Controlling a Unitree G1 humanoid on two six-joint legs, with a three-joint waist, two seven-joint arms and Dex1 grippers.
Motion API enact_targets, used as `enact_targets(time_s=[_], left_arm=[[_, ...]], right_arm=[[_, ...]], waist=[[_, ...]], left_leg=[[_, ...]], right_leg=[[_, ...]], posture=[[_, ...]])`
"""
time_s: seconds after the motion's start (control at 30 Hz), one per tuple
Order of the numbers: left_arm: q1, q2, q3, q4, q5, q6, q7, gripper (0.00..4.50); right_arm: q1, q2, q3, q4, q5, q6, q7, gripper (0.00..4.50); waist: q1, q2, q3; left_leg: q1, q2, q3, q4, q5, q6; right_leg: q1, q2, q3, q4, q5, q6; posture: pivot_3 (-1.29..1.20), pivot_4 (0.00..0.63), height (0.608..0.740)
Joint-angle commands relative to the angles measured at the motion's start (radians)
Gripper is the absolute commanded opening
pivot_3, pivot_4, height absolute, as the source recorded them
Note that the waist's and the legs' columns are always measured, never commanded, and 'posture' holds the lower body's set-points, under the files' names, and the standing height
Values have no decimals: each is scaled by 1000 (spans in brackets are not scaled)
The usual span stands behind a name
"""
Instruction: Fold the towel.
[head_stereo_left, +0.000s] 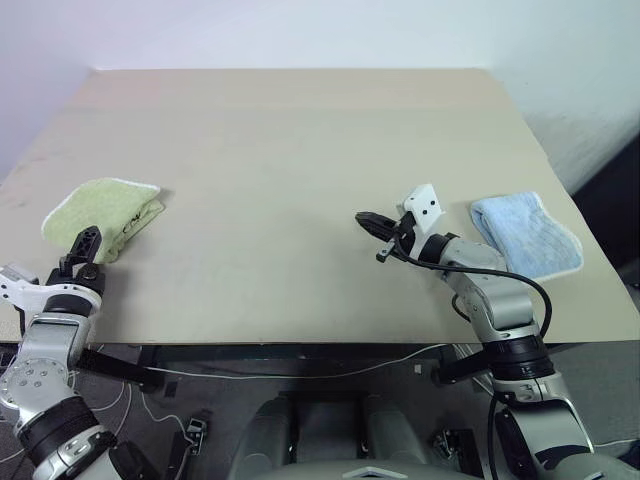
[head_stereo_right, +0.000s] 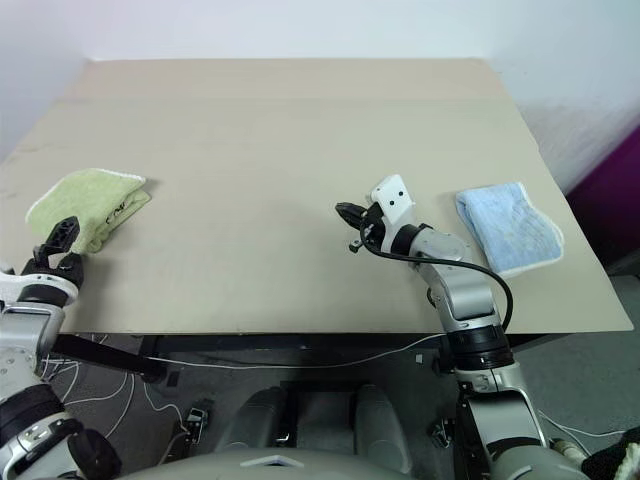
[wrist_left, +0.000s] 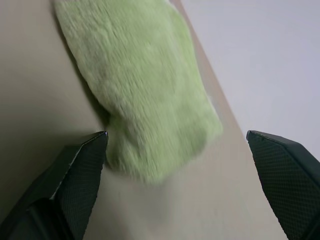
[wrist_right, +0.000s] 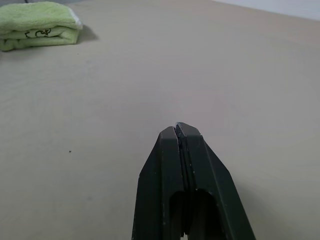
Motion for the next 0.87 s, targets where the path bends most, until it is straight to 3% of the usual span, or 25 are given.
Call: enact_targets(time_s=[0.03,0.13,0.2,0.43,0.53,0.87], left_arm=[[18,-20,-132,-154,20,39,-12,4481],[22,16,-401,-282,228,18,-66,4481],[8,53,-504,-296,344,-44,-126,4481],[-78,133,-705,-228,627,-266,-326,4481],[-99,154,-748,-159,722,-362,-382,4481],[-134,145,-720,-17,786,-464,-455,4481]], right_arm=[[-20,6,-5,-9,8,-17,3,0],[-23,8,-12,-8,11,-16,-3,0],[-23,12,-12,-11,10,-14,-12,0],[21,8,-42,-63,12,1,-64,0],[45,-1,-62,-77,20,1,-79,0],[70,13,-74,-86,20,-13,-120,0]], waist=[[2,0,0],[3,0,0],[-1,0,0],[-6,1,0],[-1,1,0],[-1,1,0]], left_leg=[[0,0,0,0,0,0],[0,0,0,0,0,0],[0,-1,0,0,0,0],[0,2,2,-2,1,-1],[0,1,3,-2,0,-1],[0,1,2,-1,0,-1]], right_leg=[[0,0,0,0,0,0],[1,0,0,0,0,0],[1,2,0,0,0,0],[-2,3,1,0,0,0],[-1,3,1,0,0,0],[-1,2,1,0,0,0]], posture=[[0,150,740],[0,150,740],[0,150,740],[0,150,740],[0,150,740],[0,150,740]])
